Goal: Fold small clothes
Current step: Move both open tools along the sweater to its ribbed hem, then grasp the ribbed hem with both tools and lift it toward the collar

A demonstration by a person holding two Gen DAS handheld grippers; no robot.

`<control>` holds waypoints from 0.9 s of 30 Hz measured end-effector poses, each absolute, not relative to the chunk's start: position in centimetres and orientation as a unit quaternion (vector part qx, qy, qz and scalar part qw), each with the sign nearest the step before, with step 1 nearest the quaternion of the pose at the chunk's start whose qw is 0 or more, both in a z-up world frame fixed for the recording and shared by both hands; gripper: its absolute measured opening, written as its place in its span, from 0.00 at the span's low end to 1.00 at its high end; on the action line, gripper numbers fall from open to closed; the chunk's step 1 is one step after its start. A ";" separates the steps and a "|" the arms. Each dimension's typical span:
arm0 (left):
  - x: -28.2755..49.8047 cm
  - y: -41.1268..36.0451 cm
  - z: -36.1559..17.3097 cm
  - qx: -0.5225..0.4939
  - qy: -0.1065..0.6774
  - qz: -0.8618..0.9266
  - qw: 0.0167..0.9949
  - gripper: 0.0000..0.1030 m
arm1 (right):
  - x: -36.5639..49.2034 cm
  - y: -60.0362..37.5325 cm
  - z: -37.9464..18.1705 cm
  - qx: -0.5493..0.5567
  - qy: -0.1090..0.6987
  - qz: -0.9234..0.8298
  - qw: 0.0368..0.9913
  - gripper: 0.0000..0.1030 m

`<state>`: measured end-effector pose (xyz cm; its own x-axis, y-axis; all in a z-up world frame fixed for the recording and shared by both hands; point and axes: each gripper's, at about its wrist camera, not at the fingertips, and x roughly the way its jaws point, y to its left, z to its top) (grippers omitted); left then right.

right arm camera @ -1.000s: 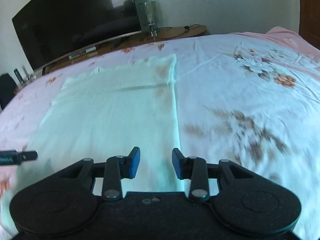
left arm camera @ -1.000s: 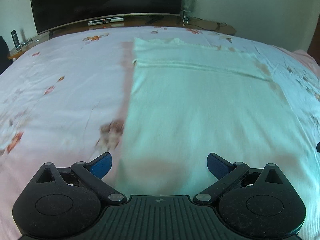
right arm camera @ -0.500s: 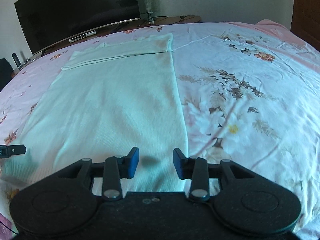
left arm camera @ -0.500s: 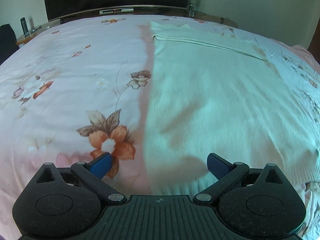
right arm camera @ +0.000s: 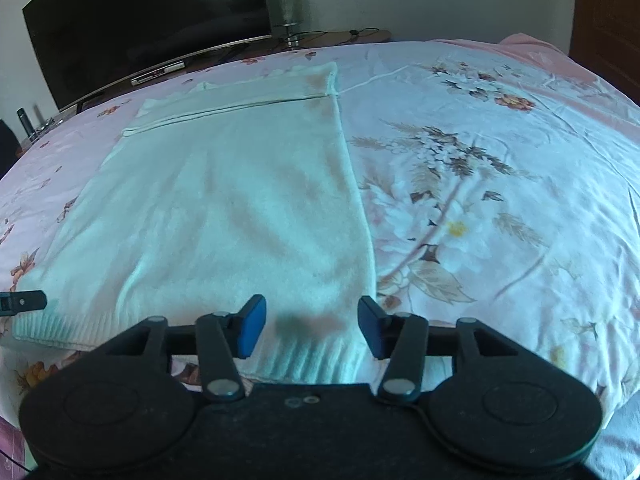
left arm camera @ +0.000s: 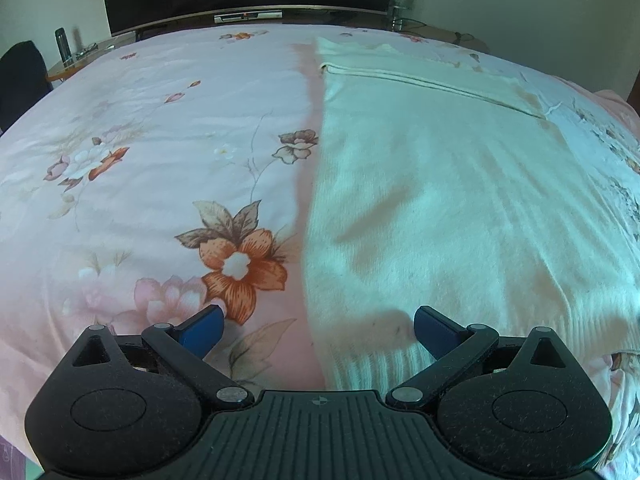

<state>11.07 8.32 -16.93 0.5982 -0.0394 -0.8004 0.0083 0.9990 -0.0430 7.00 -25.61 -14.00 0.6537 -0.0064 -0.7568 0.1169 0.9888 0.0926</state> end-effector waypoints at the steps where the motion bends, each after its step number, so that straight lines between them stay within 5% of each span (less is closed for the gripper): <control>1: 11.0 8.4 -17.0 -0.018 0.448 -0.014 0.894 0.98 | 6.9 -25.7 -14.1 0.067 0.416 -0.036 0.906 0.49; 9: 10.3 9.2 -17.6 -0.059 0.453 -0.029 0.889 0.97 | 6.7 -26.8 -15.0 0.091 0.433 -0.055 0.895 0.49; 11: 10.0 9.3 -17.6 -0.065 0.449 -0.028 0.891 0.80 | 6.6 -26.9 -15.4 0.096 0.435 -0.056 0.893 0.49; 15: 9.6 9.8 -17.3 -0.090 0.444 -0.043 0.890 0.65 | 6.2 -26.9 -15.6 0.106 0.435 -0.056 0.892 0.48; 17: 9.4 10.2 -17.2 -0.116 0.447 -0.058 0.885 0.49 | 6.2 -26.9 -15.7 0.109 0.435 -0.055 0.892 0.48; 23: 9.6 10.1 -17.6 -0.154 0.451 -0.089 0.874 0.46 | 6.1 -27.0 -15.7 0.122 0.435 -0.054 0.891 0.47; 24: 9.8 10.0 -17.6 -0.156 0.452 -0.091 0.873 0.40 | 6.2 -27.2 -15.9 0.125 0.436 -0.053 0.890 0.47; 25: 10.0 9.8 -17.6 -0.156 0.454 -0.093 0.872 0.16 | 6.4 -27.3 -16.0 0.127 0.439 -0.049 0.888 0.48; 27: 10.3 9.5 -17.6 -0.170 0.463 -0.102 0.864 0.10 | 6.8 -27.3 -15.9 0.123 0.442 -0.034 0.888 0.35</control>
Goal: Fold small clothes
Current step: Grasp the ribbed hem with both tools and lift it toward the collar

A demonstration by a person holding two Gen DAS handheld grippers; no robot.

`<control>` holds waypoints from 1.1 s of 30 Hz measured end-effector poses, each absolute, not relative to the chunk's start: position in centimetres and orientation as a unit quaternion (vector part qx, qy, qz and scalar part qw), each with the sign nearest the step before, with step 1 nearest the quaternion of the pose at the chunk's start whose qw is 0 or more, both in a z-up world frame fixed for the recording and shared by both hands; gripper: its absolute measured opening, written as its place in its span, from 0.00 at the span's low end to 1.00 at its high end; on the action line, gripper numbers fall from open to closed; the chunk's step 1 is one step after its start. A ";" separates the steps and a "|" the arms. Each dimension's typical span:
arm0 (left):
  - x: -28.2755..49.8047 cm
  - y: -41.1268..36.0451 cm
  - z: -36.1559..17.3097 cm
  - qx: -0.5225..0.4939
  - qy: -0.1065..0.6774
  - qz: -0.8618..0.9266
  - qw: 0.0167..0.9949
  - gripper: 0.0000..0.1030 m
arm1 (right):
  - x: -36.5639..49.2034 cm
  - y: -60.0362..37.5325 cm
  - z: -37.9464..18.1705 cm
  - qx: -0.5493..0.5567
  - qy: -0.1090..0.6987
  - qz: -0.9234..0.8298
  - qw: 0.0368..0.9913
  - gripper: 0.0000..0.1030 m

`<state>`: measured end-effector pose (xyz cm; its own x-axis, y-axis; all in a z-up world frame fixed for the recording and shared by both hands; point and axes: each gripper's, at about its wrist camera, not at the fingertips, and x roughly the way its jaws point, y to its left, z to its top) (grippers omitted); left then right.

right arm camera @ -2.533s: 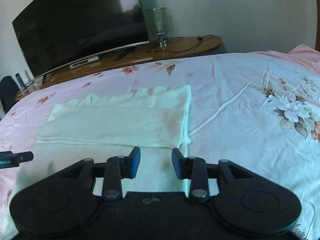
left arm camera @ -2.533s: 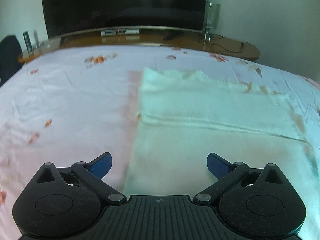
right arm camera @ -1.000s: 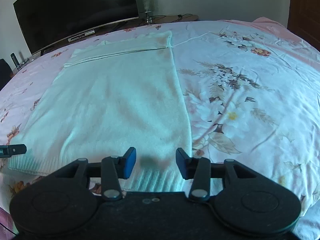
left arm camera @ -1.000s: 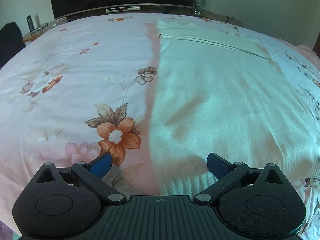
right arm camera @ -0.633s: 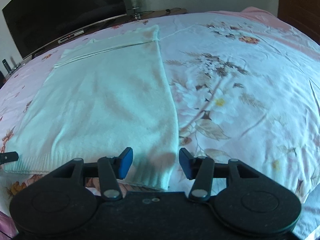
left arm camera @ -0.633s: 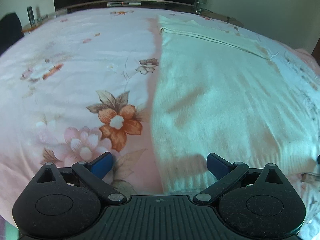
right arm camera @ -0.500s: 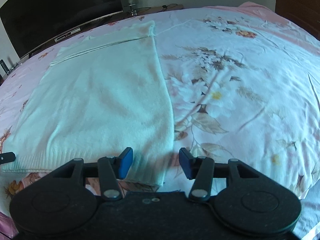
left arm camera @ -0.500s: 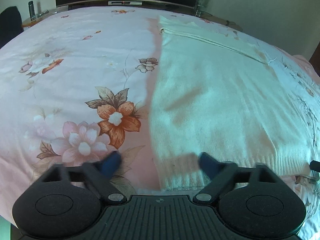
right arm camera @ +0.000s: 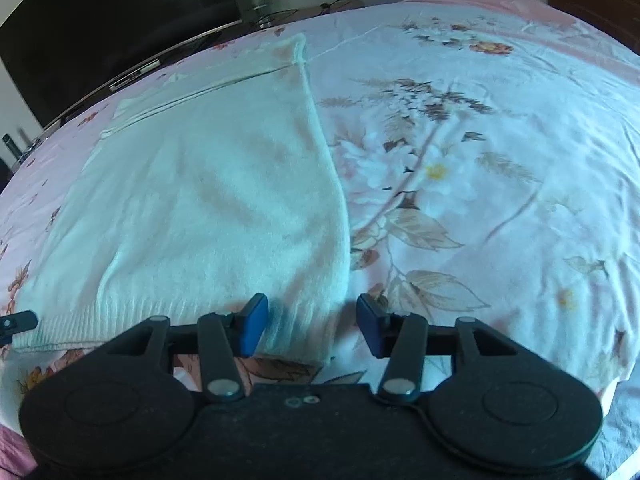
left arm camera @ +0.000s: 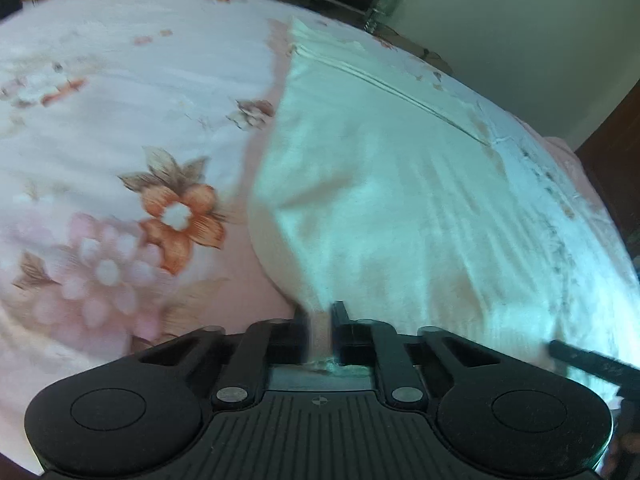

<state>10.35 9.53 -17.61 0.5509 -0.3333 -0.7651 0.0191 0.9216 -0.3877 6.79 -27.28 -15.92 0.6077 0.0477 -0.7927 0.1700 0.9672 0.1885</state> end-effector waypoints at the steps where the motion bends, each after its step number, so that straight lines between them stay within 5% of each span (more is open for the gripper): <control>1: 10.4 9.2 -17.4 -0.168 0.463 -0.105 0.864 0.10 | 6.8 -27.2 -15.9 0.126 0.444 -0.028 0.887 0.27; 3: 10.5 8.4 -16.7 -0.152 0.451 -0.118 0.871 0.10 | 6.9 -27.1 -15.7 0.128 0.450 -0.013 0.884 0.11; 6: 11.0 7.6 -15.2 -0.140 0.427 -0.137 0.883 0.10 | 7.0 -27.1 -15.1 0.141 0.452 0.007 0.881 0.08; 18: 19.4 7.5 -8.4 -0.146 0.334 -0.137 0.921 0.10 | 13.0 -30.2 -8.3 0.240 0.342 0.046 0.908 0.08; 33: 41.6 4.3 -9.0 -0.181 0.301 -0.069 0.934 0.10 | 36.4 -32.8 -9.0 0.254 0.296 0.043 0.920 0.07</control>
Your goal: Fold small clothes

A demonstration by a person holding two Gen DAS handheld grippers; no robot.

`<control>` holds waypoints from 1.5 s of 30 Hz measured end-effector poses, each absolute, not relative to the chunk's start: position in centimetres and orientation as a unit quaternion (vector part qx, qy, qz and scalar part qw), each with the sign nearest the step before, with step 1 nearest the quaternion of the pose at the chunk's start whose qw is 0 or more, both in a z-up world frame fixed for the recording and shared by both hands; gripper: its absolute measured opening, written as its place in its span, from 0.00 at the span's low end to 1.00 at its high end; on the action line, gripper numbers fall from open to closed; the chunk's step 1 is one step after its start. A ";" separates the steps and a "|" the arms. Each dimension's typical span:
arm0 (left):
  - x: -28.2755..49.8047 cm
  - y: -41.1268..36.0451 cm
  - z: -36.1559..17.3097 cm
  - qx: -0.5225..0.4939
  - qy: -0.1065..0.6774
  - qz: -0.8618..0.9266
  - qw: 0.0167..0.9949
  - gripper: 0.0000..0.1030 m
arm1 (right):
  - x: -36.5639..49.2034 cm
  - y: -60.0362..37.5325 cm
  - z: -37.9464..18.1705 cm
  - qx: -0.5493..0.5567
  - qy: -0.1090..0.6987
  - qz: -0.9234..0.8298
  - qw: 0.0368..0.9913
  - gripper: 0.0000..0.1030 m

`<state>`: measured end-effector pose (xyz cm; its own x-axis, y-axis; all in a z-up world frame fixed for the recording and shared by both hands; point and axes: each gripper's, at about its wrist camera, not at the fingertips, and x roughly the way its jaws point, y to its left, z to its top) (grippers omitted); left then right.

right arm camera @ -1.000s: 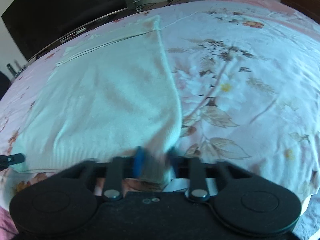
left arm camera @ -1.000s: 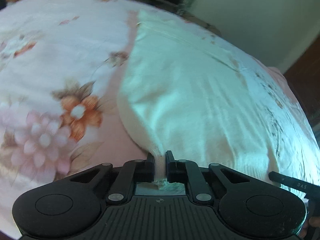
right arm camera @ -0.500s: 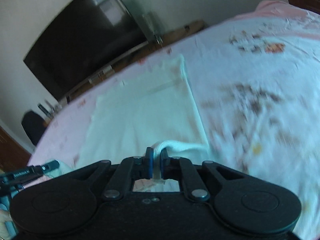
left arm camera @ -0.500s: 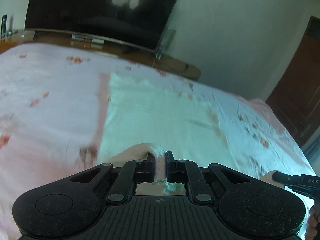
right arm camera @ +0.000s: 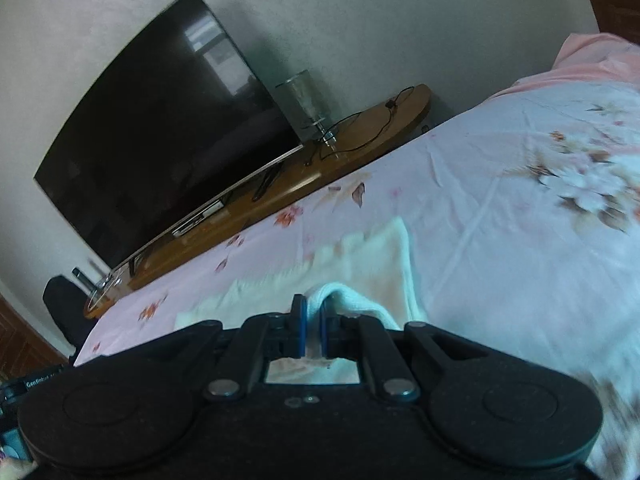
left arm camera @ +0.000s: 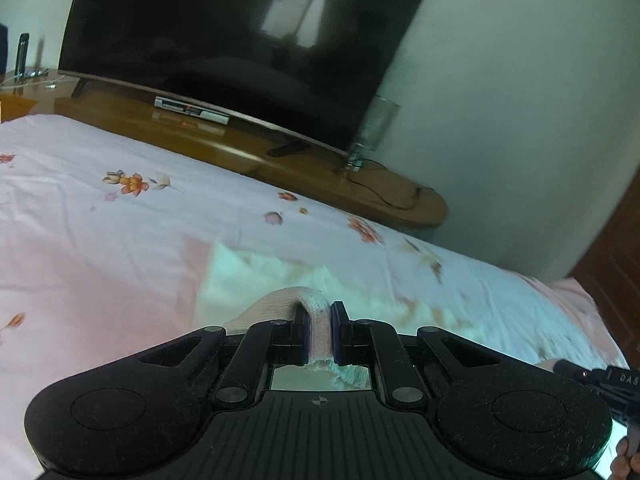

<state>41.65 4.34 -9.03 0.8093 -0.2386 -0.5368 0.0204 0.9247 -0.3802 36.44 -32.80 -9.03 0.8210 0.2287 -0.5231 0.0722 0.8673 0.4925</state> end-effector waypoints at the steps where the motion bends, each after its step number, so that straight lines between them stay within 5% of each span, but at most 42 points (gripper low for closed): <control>1: 43.3 4.2 -9.5 -0.181 0.301 -0.063 0.934 0.10 | 38.0 -32.9 -9.6 0.252 0.297 0.040 0.920 0.07; 8: 51.9 2.6 -14.1 -0.162 0.356 -0.028 0.920 0.11 | 46.4 -34.4 -13.5 0.247 0.331 0.011 0.911 0.08; 12: 53.7 2.7 -15.3 -0.175 0.394 -0.021 0.902 0.11 | 48.3 -34.5 -15.0 0.232 0.348 0.005 0.908 0.22; 13: 53.9 2.8 -15.1 -0.176 0.398 -0.023 0.900 0.19 | 48.5 -34.4 -15.0 0.222 0.347 0.006 0.911 0.23; 15: 53.4 3.0 -14.6 -0.173 0.388 -0.026 0.905 0.60 | 48.5 -34.3 -14.8 0.195 0.344 0.002 0.918 0.35; 16: 53.1 3.1 -14.2 -0.164 0.373 -0.020 0.913 0.96 | 48.3 -34.2 -14.8 0.183 0.344 -0.002 0.921 0.39; 22: 52.7 3.7 -13.1 -0.117 0.353 -0.012 0.928 1.00 | 49.0 -33.8 -16.0 0.140 0.367 -0.011 0.919 0.43; 25: 52.8 3.4 -14.0 -0.078 0.364 -0.017 0.928 0.98 | 49.8 -33.2 -16.5 0.124 0.375 -0.004 0.919 0.40; 27: 52.9 2.8 -15.0 -0.055 0.370 -0.020 0.927 0.68 | 50.4 -32.9 -16.9 0.118 0.381 -0.001 0.917 0.36; 29: 53.4 2.5 -16.0 -0.044 0.389 -0.022 0.920 0.25 | 50.8 -32.5 -17.2 0.106 0.387 0.005 0.916 0.25; 33: 53.4 2.3 -16.7 -0.042 0.380 -0.019 0.924 0.22 | 50.7 -32.2 -17.0 0.100 0.378 0.012 0.920 0.06; 34: 53.5 2.3 -16.6 -0.048 0.379 -0.022 0.924 0.07 | 50.6 -32.3 -16.8 0.103 0.373 0.014 0.922 0.05; 35: 53.5 2.2 -16.5 -0.046 0.375 -0.021 0.926 0.03 | 50.5 -32.5 -16.6 0.108 0.367 0.014 0.924 0.05; 45: 54.7 2.0 -17.7 -0.034 0.375 0.022 0.926 0.03 | 51.3 -32.8 -18.0 0.092 0.363 -0.035 0.927 0.09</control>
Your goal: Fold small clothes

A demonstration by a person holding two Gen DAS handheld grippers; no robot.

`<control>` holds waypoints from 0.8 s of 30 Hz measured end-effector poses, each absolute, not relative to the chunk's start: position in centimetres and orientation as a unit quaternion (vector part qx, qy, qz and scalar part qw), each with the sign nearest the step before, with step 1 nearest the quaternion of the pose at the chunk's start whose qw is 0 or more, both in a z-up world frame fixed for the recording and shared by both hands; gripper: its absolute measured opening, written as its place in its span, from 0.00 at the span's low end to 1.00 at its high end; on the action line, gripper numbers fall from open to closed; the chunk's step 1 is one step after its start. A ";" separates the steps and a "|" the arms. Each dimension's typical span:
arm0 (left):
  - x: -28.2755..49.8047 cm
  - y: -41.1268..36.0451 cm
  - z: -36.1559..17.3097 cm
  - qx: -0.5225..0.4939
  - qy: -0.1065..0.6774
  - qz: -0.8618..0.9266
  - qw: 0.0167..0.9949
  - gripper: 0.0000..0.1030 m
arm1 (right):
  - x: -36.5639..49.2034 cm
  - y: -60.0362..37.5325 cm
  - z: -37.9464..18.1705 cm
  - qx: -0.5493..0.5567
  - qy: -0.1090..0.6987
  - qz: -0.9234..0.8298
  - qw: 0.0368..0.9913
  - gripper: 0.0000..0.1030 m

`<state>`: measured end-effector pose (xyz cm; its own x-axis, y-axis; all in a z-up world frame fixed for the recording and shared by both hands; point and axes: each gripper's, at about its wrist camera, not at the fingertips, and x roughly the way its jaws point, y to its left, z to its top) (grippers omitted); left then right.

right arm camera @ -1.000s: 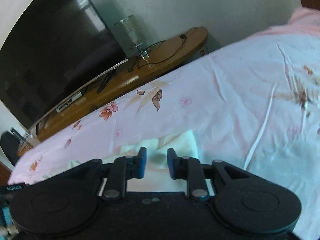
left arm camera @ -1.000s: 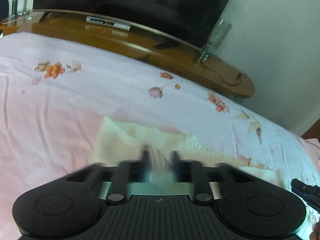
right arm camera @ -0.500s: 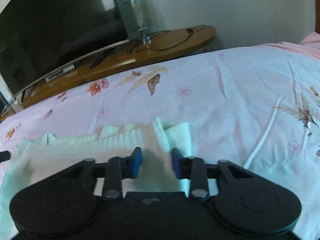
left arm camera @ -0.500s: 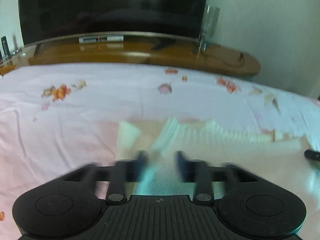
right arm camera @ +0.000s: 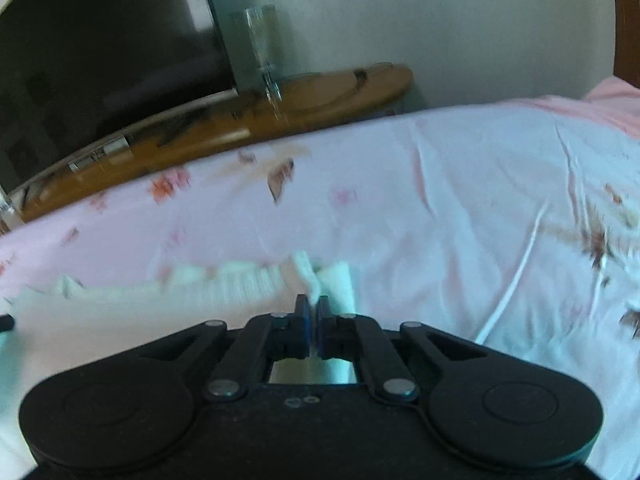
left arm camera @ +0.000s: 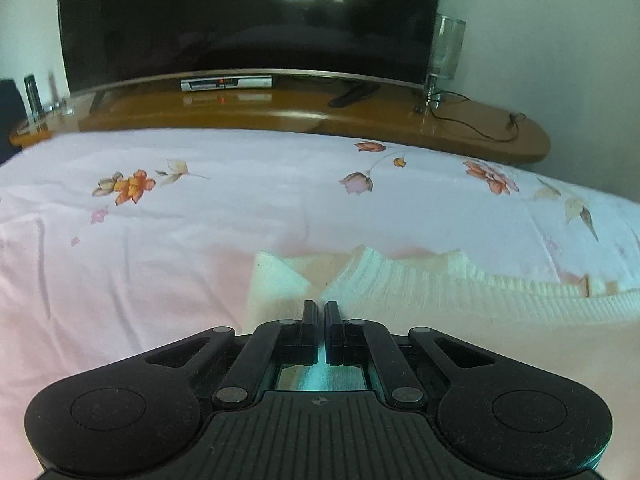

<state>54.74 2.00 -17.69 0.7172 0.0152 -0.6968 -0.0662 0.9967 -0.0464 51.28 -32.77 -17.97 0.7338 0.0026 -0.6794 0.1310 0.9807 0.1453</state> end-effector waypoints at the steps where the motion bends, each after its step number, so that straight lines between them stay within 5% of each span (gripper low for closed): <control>1: 54.4 2.0 -17.3 -0.034 0.372 0.023 0.927 0.03 | 51.0 -32.7 -17.7 0.093 0.361 -0.036 0.927 0.11; 2: 53.8 1.9 -16.6 -0.034 0.362 0.023 0.931 0.03 | 50.6 -32.7 -17.3 0.098 0.358 -0.033 0.928 0.22; 5: 52.4 1.5 -15.1 -0.026 0.352 0.000 0.936 0.03 | 49.2 -32.7 -15.8 0.095 0.341 -0.031 0.935 0.26; 17: 52.0 -6.9 -15.4 -0.022 0.385 -0.118 0.915 0.03 | 48.2 -22.5 -14.7 0.062 0.351 0.074 0.932 0.20; 24: 53.1 -5.1 -17.3 -0.015 0.385 -0.070 0.920 0.03 | 50.3 -21.7 -17.2 0.036 0.382 0.050 0.922 0.16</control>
<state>53.10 -5.10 -17.26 0.6945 -0.1407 -0.7056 0.1173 0.9897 -0.0819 50.27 -21.66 -17.24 0.7031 0.1194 -0.7010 -0.0649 0.9925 0.1039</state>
